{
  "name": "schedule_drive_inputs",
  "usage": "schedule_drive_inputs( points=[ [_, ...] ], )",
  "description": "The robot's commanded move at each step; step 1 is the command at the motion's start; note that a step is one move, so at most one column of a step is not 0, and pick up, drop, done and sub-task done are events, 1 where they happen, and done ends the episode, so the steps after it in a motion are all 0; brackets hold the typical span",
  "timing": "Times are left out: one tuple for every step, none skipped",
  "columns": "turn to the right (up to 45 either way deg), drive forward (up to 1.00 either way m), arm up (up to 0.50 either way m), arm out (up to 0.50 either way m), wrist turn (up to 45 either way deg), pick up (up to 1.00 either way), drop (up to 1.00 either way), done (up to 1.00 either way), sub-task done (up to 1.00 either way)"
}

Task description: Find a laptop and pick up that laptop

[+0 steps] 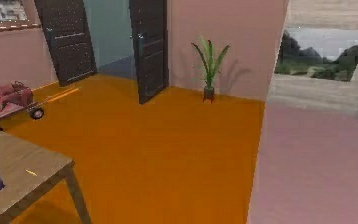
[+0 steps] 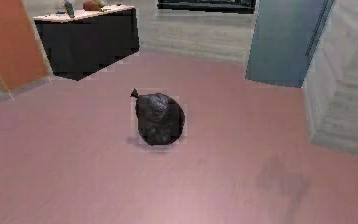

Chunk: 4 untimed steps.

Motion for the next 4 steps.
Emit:
schedule_drive_inputs(
  points=[
    [0.0,0.15,0.0,0.0,0.0,0.0,0.0,0.0,0.0],
    [-9.0,0.0,0.0,0.0,0.0,0.0,0.0,0.0,0.0],
    [0.0,0.95,0.0,0.0,0.0,0.0,0.0,0.0,0.0],
    [-27.0,0.0,0.0,0.0,0.0,0.0,0.0,0.0,0.0]
  ],
)
